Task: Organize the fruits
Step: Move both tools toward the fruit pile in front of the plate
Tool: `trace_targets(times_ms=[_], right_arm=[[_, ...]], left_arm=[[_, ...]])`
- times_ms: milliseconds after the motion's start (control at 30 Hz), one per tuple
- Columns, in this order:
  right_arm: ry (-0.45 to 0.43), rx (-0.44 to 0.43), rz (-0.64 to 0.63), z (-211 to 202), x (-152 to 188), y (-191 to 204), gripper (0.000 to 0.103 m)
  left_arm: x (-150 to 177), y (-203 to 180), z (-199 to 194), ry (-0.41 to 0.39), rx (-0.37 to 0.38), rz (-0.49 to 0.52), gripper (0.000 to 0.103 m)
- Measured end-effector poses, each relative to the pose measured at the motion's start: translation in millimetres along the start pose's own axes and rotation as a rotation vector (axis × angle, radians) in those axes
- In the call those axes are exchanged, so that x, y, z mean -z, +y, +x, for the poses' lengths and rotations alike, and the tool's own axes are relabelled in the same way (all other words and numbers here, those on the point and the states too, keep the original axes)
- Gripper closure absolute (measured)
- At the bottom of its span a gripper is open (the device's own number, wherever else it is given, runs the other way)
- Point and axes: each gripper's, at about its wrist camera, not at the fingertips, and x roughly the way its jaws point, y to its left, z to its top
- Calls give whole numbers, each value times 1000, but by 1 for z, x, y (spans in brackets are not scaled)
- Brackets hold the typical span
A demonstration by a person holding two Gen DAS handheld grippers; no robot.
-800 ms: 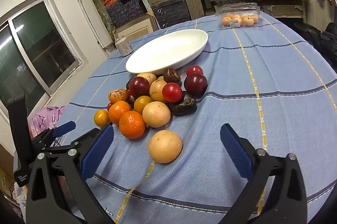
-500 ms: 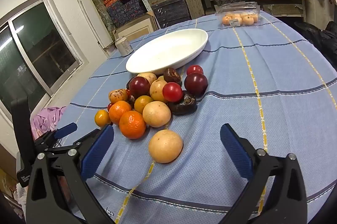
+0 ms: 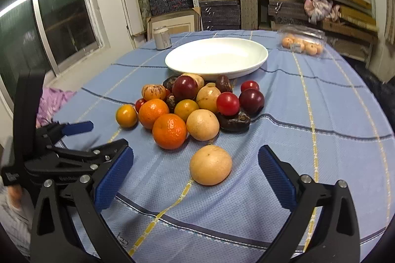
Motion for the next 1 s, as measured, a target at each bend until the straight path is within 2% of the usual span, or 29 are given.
trace_targets(times_ms=[167, 400, 533, 800, 1000], right_arm=[[31, 20, -20, 9, 0, 2, 4], [40, 41, -6, 14, 0, 0, 4], [63, 53, -5, 19, 0, 0, 4], [93, 47, 2, 25, -1, -2, 4], [115, 43, 5, 30, -1, -3, 4]], left_arm=[[-10, 8, 13, 33, -16, 10, 3], [-26, 27, 32, 71, 3, -14, 3], [-31, 20, 35, 53, 2, 39, 3], [-37, 16, 37, -9, 60, 85, 3], [-40, 7, 48, 43, 89, 157, 3]])
